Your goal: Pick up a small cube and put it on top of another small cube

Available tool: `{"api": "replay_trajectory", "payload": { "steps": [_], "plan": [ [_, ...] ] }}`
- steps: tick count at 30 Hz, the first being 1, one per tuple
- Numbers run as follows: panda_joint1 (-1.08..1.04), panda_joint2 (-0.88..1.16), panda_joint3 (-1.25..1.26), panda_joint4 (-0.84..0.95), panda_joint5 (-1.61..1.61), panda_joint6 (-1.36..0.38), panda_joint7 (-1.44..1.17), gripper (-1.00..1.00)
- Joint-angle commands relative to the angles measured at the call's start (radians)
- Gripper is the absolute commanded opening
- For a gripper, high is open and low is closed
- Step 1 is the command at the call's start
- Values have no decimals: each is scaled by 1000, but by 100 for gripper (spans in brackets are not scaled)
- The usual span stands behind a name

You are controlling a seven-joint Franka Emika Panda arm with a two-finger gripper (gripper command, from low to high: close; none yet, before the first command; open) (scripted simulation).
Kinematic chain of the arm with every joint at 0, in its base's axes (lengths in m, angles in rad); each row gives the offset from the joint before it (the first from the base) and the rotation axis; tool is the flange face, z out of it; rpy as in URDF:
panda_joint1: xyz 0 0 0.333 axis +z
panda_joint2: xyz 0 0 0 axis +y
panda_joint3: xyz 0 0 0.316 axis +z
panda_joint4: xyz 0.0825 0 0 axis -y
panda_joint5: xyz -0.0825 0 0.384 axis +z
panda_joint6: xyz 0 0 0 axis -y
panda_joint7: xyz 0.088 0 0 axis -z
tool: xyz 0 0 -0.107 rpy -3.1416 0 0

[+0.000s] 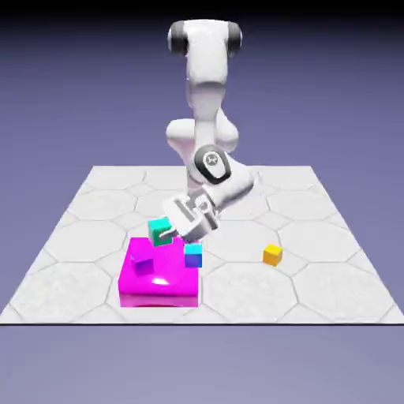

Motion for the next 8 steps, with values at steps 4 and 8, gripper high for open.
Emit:
{"api": "replay_trajectory", "payload": {
  "steps": [4, 8],
  "plan": [
    [-47, 145, -50, 67, -154, 2, 91, -100],
    [-45, 139, -48, 64, -148, 2, 87, 100]
  ]
}}
